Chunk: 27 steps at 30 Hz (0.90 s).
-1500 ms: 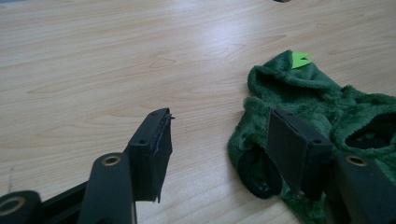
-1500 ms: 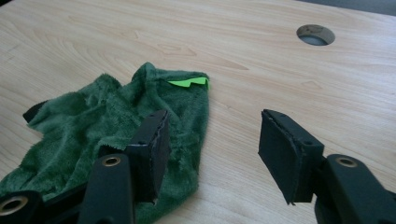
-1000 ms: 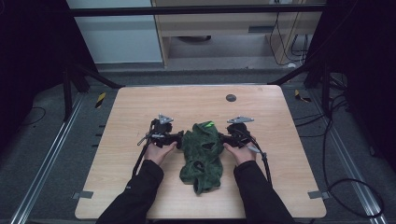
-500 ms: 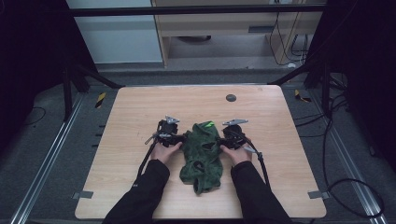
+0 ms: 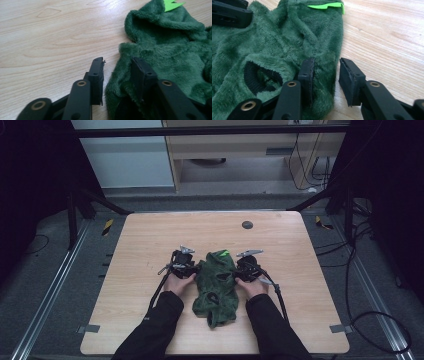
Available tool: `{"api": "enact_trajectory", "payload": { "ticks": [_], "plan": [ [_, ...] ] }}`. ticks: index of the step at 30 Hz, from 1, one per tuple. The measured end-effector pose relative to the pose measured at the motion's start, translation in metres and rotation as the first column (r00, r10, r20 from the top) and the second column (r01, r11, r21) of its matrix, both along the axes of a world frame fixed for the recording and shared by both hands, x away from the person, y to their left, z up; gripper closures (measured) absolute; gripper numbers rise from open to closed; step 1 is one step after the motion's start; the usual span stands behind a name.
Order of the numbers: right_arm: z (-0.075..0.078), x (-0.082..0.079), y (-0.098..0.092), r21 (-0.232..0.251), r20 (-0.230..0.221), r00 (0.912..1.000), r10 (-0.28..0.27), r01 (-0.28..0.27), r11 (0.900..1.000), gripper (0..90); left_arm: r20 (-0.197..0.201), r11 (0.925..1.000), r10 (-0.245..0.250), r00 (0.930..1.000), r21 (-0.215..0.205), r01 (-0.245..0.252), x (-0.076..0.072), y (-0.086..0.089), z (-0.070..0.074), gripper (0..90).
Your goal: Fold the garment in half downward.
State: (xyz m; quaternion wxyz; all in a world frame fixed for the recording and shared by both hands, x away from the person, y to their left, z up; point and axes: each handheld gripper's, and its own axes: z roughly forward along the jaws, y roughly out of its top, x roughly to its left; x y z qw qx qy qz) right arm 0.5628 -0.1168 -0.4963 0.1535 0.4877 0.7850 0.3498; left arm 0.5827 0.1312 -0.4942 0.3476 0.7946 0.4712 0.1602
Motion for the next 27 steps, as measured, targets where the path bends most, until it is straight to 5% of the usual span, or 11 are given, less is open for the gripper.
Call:
{"api": "enact_trajectory", "payload": {
  "ticks": [11, 27],
  "plan": [
    [0.000, -0.003, 0.005, -0.005, 0.003, 0.9998, 0.020, -0.020, 1.000, 81.0, -0.009, 0.9996, -0.009, 0.9999, 0.026, 0.009, -0.003, -0.007, 0.002, 85.4],
    [0.016, -0.009, 0.001, 0.053, 0.046, 0.9986, 0.024, -0.027, 0.998, 84.3, 0.019, 0.9999, 0.010, 0.9998, 0.014, -0.010, -0.012, -0.006, 0.017, 89.0]
  ]
}}
